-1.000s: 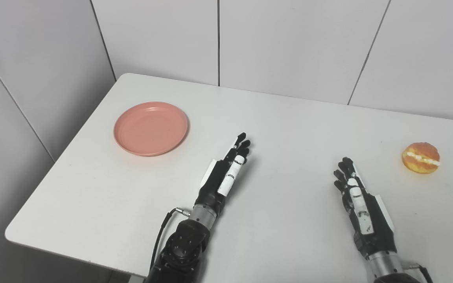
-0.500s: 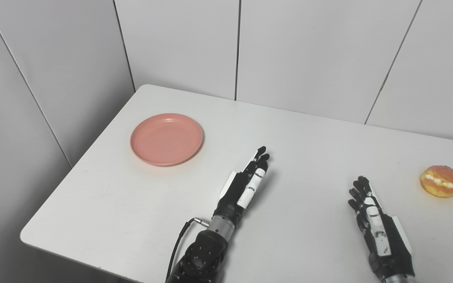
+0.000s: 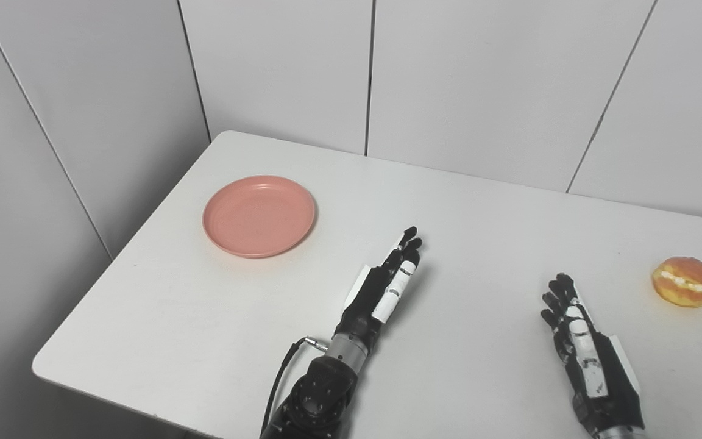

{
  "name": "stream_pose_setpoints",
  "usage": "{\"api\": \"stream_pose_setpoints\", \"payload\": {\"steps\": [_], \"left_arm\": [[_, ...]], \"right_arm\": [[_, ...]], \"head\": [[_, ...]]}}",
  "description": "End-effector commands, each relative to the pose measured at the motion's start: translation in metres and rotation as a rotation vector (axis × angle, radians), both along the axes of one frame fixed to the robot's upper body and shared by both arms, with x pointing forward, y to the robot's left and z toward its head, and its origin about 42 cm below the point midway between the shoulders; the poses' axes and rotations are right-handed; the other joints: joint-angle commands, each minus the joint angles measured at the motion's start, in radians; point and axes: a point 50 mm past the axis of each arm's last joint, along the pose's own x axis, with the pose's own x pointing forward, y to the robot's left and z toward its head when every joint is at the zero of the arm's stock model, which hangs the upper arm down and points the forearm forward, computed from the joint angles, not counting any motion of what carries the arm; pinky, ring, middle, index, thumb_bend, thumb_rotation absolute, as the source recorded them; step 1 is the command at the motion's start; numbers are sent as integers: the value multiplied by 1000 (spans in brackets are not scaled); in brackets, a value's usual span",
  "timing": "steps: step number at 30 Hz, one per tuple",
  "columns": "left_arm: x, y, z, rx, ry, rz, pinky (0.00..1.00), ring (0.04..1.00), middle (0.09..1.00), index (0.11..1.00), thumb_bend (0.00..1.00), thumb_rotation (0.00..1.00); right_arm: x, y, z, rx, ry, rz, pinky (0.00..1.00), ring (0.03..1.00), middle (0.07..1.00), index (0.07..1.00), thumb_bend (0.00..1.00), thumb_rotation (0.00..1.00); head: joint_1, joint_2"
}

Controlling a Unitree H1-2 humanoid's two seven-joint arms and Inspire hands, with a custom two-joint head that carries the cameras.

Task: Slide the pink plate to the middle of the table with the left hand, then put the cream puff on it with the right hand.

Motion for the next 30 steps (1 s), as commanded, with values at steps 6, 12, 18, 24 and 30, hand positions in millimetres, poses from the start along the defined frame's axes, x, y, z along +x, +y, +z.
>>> {"api": "stream_pose_setpoints", "payload": {"steps": [6, 12, 18, 24, 30], "left_arm": [[-23, 0, -39, -12, 125, -4, 936, 952, 955, 950, 427, 1000], [-23, 5, -30, -32, 108, -2, 942, 958, 965, 959, 438, 1000], [-23, 11, -13, -44, 79, 9, 947, 959, 968, 961, 434, 1000], [-21, 22, 8, -45, 23, 9, 943, 951, 961, 945, 433, 1000], [-18, 35, 29, -17, -48, 14, 934, 943, 951, 934, 468, 1000]], "right_arm": [[-2, -6, -10, -7, 28, -32, 1000, 1000, 1000, 1000, 152, 1000], [-2, -3, -10, -14, 17, -27, 1000, 1000, 1000, 1000, 160, 1000], [-1, 1, -10, -10, 16, -34, 1000, 999, 1000, 1000, 178, 1000], [-1, 4, -8, -17, 6, -36, 1000, 1000, 1000, 1000, 180, 1000], [0, 7, -7, -18, 6, -39, 1000, 999, 1000, 1000, 186, 1000]], "head": [[-7, 2], [-5, 3], [-5, 3], [-5, 6], [-13, 7]]}}
